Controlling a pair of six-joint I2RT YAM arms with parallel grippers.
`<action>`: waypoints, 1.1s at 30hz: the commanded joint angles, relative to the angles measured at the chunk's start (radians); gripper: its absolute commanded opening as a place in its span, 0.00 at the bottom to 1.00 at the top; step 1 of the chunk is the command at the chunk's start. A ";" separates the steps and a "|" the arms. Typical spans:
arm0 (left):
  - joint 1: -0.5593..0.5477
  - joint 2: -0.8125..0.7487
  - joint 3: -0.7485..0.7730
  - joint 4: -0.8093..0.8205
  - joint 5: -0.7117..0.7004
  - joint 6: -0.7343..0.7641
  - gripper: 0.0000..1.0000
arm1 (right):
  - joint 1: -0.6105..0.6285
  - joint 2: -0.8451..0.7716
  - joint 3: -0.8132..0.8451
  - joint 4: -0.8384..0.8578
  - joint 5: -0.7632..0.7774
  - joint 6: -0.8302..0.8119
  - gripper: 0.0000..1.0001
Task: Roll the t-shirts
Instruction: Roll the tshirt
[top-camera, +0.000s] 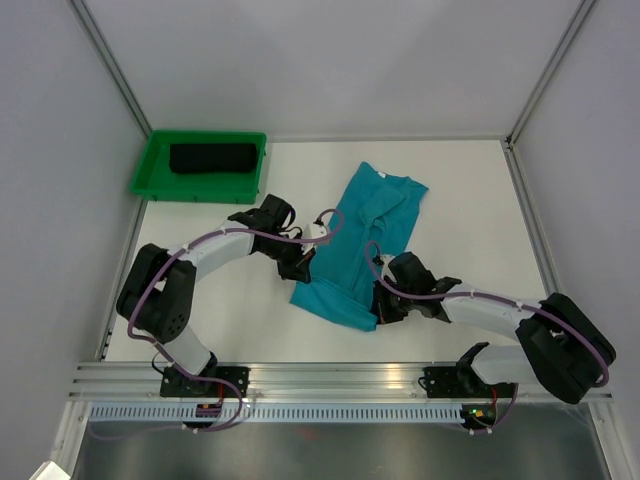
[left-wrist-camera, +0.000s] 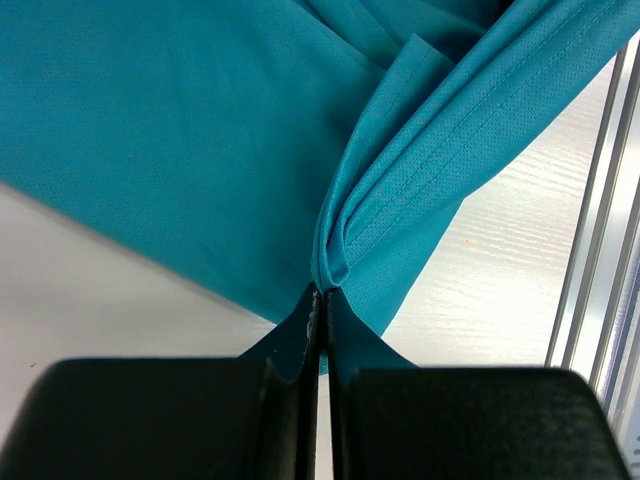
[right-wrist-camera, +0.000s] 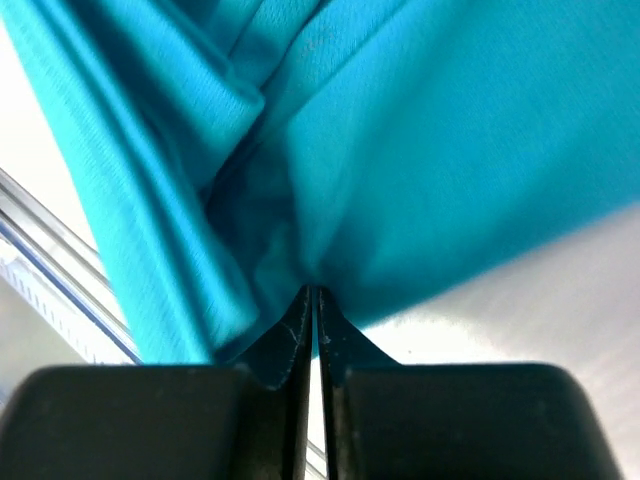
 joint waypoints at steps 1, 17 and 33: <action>0.006 0.007 0.005 0.035 0.002 0.008 0.02 | -0.004 -0.095 -0.031 -0.015 0.022 -0.020 0.10; 0.007 0.004 -0.028 0.055 -0.014 -0.009 0.02 | -0.004 -0.438 -0.084 -0.045 -0.029 -0.032 0.49; 0.009 0.004 -0.030 0.063 -0.029 -0.011 0.02 | -0.004 -0.591 -0.185 0.095 -0.081 -0.020 0.55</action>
